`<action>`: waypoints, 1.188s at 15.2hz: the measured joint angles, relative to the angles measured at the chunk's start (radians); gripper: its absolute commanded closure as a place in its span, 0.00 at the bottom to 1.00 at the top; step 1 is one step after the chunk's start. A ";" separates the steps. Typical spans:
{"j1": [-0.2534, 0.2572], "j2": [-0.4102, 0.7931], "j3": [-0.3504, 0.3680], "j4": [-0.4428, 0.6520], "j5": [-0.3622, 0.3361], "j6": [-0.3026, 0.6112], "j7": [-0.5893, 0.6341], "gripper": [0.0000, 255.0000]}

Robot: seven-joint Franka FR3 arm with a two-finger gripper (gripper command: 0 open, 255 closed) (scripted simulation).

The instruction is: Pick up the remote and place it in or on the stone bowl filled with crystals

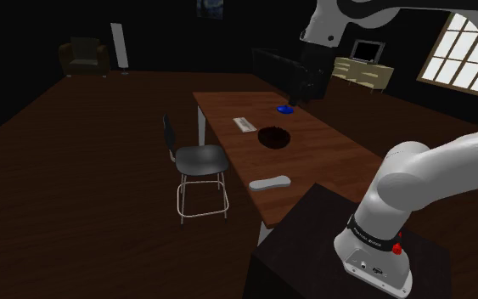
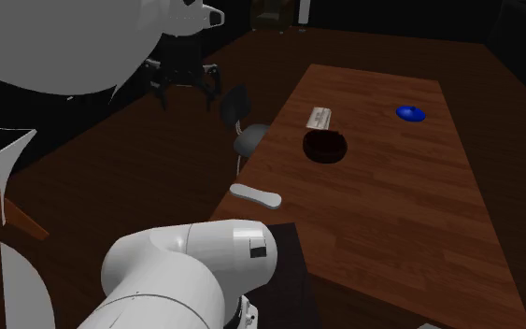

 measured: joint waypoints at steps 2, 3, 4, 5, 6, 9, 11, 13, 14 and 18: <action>0.002 -0.002 -0.006 -0.019 -0.006 0.015 -0.017 0.00; 0.006 -0.001 -0.013 -0.040 -0.013 0.034 -0.040 0.00; 0.011 -0.001 -0.019 -0.068 -0.020 0.059 -0.066 0.00; 0.012 0.005 -0.034 -0.090 -0.033 0.084 -0.102 0.00; 0.016 0.009 -0.046 -0.116 -0.045 0.110 -0.136 0.00; 0.023 0.022 -0.086 -0.195 -0.083 0.194 -0.240 0.00; 0.026 0.028 -0.112 -0.251 -0.109 0.251 -0.308 0.00; 0.033 0.071 -0.139 -0.282 -0.133 0.321 -0.374 0.00; 0.038 0.095 -0.151 -0.299 -0.144 0.360 -0.405 0.00; 0.048 0.223 -0.219 -0.341 -0.193 0.524 -0.549 0.00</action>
